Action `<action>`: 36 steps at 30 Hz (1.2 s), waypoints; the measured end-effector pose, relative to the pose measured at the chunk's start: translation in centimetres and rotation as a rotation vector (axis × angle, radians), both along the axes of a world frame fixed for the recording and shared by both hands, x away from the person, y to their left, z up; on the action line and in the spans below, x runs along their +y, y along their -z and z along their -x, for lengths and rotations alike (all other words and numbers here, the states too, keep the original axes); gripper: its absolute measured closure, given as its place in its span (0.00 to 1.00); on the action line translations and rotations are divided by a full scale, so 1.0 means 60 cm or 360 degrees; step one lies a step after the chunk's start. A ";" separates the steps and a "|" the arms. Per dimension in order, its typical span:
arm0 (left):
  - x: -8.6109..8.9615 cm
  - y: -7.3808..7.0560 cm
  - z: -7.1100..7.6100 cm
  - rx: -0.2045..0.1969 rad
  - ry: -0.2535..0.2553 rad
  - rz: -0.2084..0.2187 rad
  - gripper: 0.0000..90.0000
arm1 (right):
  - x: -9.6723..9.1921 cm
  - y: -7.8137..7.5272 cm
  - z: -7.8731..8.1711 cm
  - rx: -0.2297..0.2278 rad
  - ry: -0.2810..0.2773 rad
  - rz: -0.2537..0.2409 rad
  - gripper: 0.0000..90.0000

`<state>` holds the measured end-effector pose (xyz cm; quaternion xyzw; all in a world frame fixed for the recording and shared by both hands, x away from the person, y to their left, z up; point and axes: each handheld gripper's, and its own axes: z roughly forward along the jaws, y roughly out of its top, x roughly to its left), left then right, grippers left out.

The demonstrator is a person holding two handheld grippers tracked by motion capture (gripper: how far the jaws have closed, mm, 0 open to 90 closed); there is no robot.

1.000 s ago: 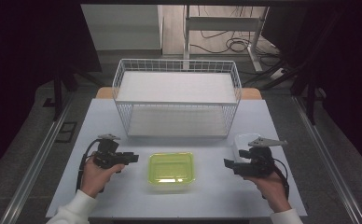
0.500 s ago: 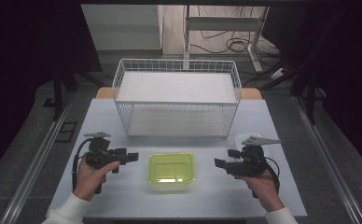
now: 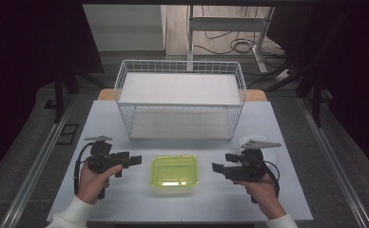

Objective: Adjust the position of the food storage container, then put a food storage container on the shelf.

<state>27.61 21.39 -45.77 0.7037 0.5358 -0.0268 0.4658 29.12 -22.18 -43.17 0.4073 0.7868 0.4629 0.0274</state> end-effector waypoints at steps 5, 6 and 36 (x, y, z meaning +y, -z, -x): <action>0.001 0.004 0.004 0.0015 0.0007 0.0014 0.29 | 0.008 0.002 -0.004 0.0022 -0.0003 -0.0003 0.27; 0.002 0.004 0.004 0.0019 0.0007 0.0015 0.29 | 0.010 0.003 -0.005 0.0032 -0.0007 0.0001 0.27; -0.035 0.052 -0.026 0.0263 0.0118 0.0064 0.38 | 0.094 0.057 -0.053 0.0315 -0.0047 0.0113 0.33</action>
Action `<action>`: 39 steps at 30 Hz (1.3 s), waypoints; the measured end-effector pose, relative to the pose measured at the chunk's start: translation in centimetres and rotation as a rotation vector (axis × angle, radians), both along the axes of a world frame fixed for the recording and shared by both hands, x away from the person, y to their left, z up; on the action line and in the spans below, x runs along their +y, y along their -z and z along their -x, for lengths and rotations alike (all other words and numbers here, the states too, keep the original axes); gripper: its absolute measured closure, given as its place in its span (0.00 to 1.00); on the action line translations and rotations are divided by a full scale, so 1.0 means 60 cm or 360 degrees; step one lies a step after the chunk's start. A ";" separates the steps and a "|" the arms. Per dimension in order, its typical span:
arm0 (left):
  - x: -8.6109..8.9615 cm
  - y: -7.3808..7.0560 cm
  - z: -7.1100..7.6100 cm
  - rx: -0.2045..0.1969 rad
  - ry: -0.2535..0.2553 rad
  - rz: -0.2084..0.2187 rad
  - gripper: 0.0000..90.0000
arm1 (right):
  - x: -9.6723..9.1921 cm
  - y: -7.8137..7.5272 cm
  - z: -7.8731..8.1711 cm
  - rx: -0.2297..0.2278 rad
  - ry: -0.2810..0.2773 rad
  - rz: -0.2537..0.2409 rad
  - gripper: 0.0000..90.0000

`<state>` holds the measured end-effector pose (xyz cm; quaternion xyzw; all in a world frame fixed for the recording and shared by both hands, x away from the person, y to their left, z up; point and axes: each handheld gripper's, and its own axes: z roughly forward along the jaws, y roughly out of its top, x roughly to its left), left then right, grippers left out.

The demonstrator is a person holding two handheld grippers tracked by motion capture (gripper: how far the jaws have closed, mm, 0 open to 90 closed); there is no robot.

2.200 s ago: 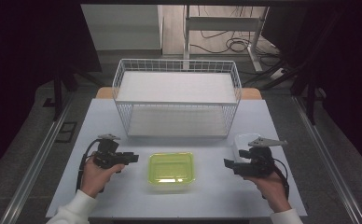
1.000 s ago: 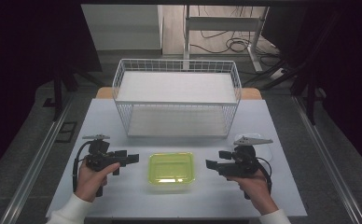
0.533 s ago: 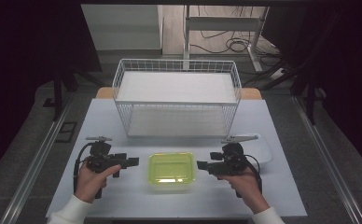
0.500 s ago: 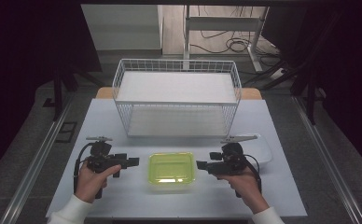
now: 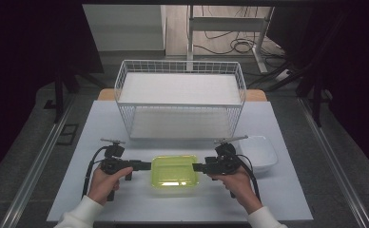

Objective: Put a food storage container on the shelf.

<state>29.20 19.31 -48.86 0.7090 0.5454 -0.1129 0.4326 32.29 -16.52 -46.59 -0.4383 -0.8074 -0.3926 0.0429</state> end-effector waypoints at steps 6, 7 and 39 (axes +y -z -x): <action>-0.009 0.019 -0.006 0.0050 0.0030 -0.0004 0.40 | 0.009 0.019 -0.007 0.0055 -0.0017 -0.0004 0.36; -0.010 0.022 -0.006 0.0060 0.0034 0.0002 0.41 | 0.010 0.021 -0.007 0.0061 -0.0015 -0.0003 0.37; -0.027 0.058 -0.010 0.0208 0.0085 0.0122 0.81 | 0.002 0.064 -0.010 0.0335 0.0011 -0.0144 0.76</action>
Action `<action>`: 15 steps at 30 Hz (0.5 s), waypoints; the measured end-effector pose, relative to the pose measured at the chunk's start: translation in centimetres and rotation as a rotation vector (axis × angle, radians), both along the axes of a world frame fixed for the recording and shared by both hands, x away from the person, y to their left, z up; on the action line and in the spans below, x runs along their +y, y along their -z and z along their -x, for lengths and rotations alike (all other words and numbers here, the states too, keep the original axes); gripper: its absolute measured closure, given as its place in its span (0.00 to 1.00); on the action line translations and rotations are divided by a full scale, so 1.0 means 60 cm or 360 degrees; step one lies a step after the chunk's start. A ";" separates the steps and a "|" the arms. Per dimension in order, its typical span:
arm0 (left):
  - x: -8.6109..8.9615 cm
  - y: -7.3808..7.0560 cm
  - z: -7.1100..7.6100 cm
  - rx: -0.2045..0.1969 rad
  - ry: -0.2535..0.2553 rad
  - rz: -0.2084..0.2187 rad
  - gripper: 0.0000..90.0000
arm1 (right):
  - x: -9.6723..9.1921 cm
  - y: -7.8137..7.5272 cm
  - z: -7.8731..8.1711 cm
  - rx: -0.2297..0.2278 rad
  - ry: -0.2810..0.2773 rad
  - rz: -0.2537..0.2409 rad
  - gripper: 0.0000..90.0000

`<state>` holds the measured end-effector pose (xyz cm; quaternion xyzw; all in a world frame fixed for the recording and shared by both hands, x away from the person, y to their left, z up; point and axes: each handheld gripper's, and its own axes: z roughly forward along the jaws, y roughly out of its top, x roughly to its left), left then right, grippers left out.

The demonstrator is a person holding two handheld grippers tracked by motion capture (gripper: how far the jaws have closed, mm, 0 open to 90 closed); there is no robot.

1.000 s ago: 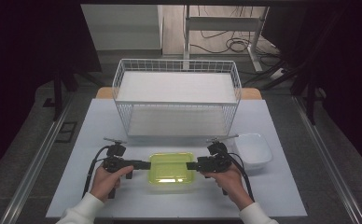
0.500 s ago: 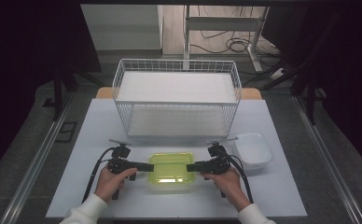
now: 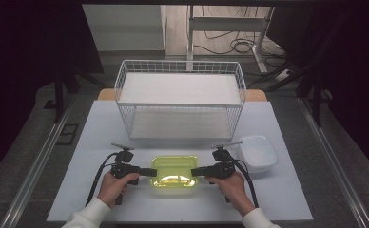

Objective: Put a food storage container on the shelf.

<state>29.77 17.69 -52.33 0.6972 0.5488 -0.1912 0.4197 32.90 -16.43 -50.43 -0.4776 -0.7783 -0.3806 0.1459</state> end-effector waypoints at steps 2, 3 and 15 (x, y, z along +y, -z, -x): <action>0.000 -0.001 0.001 -0.0002 0.0000 -0.0003 0.81 | -0.001 -0.001 0.000 0.0012 0.0005 -0.0006 0.77; 0.000 -0.003 0.003 -0.0016 -0.0002 -0.0001 0.82 | -0.004 -0.003 0.001 0.0035 0.0026 -0.0037 0.80; 0.002 -0.016 0.014 -0.0076 -0.0011 0.0023 0.89 | -0.018 -0.019 0.013 -0.0019 0.0035 -0.0145 0.88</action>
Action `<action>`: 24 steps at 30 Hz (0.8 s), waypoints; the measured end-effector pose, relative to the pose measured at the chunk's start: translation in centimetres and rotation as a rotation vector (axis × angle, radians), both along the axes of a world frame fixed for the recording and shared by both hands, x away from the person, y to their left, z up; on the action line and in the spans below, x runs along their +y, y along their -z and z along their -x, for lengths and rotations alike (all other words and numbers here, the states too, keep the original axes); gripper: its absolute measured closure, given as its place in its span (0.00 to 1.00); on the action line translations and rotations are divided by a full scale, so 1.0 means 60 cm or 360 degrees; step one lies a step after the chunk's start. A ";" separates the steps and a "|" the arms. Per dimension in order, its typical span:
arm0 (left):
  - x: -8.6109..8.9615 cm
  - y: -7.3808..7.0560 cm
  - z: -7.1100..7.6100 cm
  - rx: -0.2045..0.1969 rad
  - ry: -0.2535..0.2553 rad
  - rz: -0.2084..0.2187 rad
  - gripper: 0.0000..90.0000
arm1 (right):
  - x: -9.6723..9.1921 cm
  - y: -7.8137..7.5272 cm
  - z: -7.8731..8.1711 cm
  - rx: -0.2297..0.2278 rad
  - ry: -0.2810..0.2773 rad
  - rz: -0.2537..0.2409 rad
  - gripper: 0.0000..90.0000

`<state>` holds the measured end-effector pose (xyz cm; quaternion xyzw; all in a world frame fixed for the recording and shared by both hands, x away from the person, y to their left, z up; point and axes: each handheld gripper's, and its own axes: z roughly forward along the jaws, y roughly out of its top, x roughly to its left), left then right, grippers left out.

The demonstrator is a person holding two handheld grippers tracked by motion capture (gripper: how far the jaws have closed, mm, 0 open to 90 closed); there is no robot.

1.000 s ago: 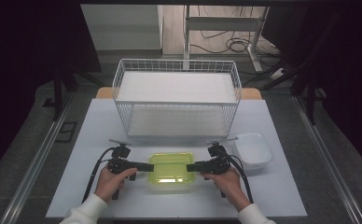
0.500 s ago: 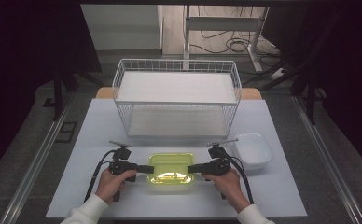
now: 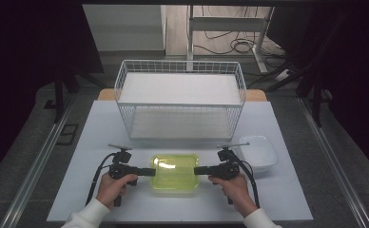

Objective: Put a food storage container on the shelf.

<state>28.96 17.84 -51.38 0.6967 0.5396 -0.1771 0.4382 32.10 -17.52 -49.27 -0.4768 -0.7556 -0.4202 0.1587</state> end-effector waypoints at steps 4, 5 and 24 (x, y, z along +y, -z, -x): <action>-0.001 -0.005 0.003 -0.0031 -0.0007 -0.0003 0.89 | -0.001 -0.005 0.001 -0.0037 -0.0011 0.0005 0.88; -0.001 -0.006 0.004 -0.0037 -0.0014 0.0002 0.89 | -0.001 -0.006 0.001 -0.0046 -0.0014 0.0003 0.88; -0.005 -0.057 0.022 -0.0304 0.0005 -0.0115 0.89 | 0.000 -0.042 0.014 -0.0296 -0.0075 -0.0002 0.88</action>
